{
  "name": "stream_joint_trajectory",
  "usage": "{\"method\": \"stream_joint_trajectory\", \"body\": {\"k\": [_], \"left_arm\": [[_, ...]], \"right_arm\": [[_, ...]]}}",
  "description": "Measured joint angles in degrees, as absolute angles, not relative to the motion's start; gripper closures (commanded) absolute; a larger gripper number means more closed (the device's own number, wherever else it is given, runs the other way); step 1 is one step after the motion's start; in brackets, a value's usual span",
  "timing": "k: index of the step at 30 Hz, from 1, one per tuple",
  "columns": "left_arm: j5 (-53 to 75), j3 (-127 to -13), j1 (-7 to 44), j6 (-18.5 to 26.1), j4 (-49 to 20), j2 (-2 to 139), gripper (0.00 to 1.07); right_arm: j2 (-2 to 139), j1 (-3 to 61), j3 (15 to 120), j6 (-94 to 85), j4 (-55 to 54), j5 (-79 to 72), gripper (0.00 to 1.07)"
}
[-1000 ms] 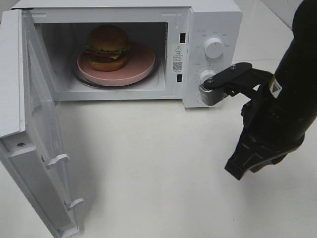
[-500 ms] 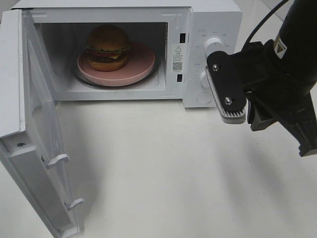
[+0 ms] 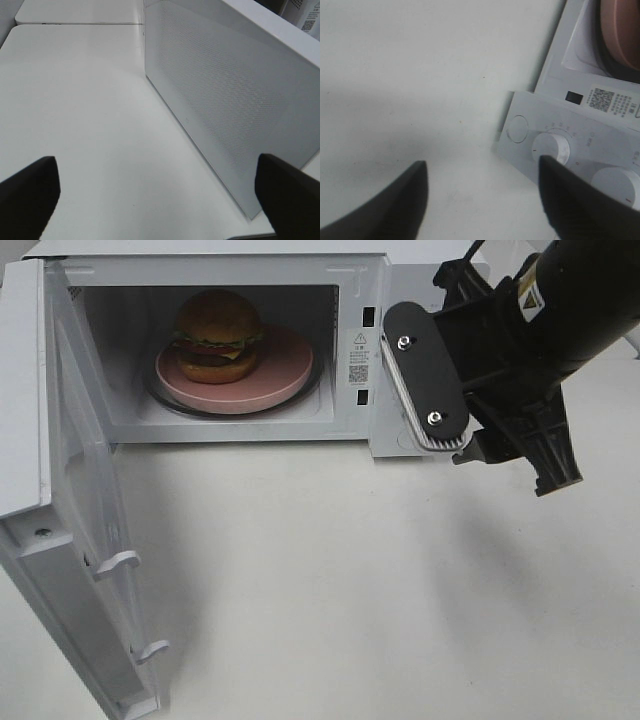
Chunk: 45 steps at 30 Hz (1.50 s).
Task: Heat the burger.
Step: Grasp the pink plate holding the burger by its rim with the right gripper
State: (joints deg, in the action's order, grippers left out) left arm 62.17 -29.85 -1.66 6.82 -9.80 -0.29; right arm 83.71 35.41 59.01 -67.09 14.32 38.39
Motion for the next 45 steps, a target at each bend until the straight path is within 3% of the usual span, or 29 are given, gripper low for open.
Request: {"method": "stream_joint_trajectory", "body": {"k": [1, 2, 5, 21, 28, 45], "left_arm": [[62.17, -29.85, -1.66, 6.82, -9.80, -0.29, 0.09], [62.17, -29.85, -1.66, 6.82, -9.80, -0.29, 0.09], [62.17, -29.85, -1.66, 6.82, -9.80, -0.29, 0.09], [62.17, -29.85, -1.66, 6.82, -9.80, -0.29, 0.09], [62.17, -29.85, -1.66, 6.82, -9.80, -0.29, 0.09], [62.17, -29.85, -1.66, 6.82, -9.80, -0.29, 0.09]], "right_arm": [[83.71, 35.41, 59.01, -67.09, 14.32, 38.39, 0.22], [83.71, 35.41, 59.01, -64.92, 14.32, 37.47, 0.13], [83.71, 35.41, 59.01, -62.17, 14.32, 35.52, 0.09], [87.26, 35.52, 59.01, -60.68, 14.32, 30.37, 0.15], [90.70, 38.73, 59.53, -60.62, 14.38, 27.56, 0.16], [101.18, 39.36, 68.81, -60.62, 14.55, 25.21, 0.20]]}}
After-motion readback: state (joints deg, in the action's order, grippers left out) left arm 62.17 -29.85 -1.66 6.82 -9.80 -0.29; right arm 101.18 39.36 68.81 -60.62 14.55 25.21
